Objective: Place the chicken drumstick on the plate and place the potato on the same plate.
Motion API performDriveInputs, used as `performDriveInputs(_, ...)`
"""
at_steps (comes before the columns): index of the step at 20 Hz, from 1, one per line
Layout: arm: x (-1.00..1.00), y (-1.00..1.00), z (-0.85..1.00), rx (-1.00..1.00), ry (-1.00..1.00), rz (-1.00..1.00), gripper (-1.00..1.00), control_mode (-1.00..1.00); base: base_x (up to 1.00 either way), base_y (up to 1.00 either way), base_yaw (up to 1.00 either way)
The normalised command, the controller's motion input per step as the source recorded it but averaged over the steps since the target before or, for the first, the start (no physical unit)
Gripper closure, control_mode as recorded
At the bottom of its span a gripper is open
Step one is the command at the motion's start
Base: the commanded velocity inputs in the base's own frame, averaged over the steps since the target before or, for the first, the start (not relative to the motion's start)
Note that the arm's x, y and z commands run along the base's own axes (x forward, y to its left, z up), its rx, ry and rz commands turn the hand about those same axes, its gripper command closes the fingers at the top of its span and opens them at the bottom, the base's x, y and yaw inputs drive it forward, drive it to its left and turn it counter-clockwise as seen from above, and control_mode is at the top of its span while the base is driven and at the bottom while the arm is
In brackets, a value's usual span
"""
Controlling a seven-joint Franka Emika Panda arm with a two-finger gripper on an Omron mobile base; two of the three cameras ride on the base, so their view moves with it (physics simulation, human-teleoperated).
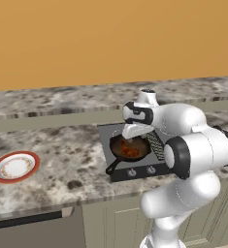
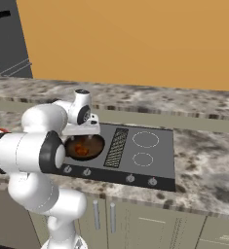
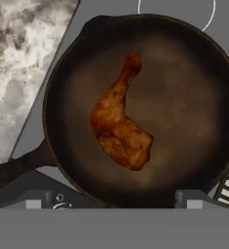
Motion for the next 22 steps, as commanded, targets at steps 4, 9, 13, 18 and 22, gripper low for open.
performDriveInputs(4,0.11,0.12,-0.34,-0.06,0.00,0.03,-1.00,-1.00,0.00,0.00,0.00)
performDriveInputs(9,0.17,0.10,-0.31,-0.03,0.00,0.03,-1.00,-1.00,0.00,0.00,0.00)
performDriveInputs(13,0.17,0.00,-0.22,0.00,0.00,0.02,-1.00,-1.00,0.00,0.00,0.00)
performDriveInputs(18,0.03,0.01,-0.21,0.00,0.02,0.01,-1.00,-1.00,0.00,0.00,0.00)
performDriveInputs(22,0.00,0.03,-0.22,0.00,0.02,0.00,-1.00,-1.00,0.00,0.00,0.00)
